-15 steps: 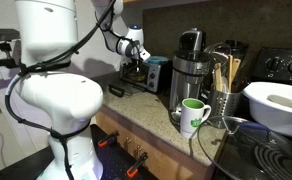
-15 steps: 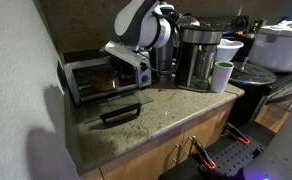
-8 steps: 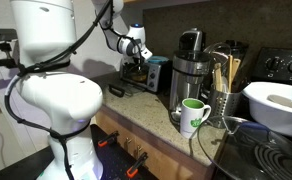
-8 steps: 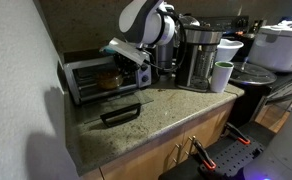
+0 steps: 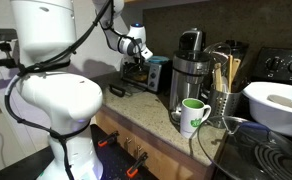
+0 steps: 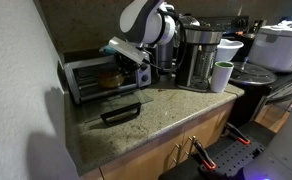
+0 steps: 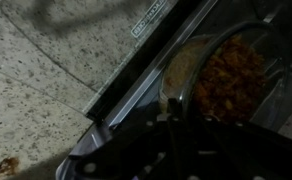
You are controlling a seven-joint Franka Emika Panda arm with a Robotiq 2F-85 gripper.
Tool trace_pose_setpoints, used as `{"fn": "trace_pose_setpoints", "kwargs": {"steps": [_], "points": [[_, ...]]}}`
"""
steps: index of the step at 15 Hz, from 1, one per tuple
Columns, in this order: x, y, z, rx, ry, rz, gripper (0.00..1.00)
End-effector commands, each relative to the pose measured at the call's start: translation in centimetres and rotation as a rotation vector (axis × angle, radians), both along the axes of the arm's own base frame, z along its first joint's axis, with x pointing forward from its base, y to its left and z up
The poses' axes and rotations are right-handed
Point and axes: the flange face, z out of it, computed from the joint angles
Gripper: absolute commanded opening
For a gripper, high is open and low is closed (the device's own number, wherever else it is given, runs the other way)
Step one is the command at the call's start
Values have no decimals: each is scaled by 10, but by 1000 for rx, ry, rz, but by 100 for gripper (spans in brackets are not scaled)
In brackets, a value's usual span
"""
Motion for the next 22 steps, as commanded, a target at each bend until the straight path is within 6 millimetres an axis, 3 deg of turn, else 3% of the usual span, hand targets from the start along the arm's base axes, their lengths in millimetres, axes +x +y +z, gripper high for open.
{"fn": "trace_pose_setpoints", "kwargs": {"steps": [1,7,14,15,22], "points": [[35,-13,24,22,-91,-69,3],[45,-9,25,33,-119,-88,3],[41,1,13,-1,-109,-98,5],[41,3,10,-12,-106,-100,30],[40,18,-2,-62,-95,-89,79]]}}
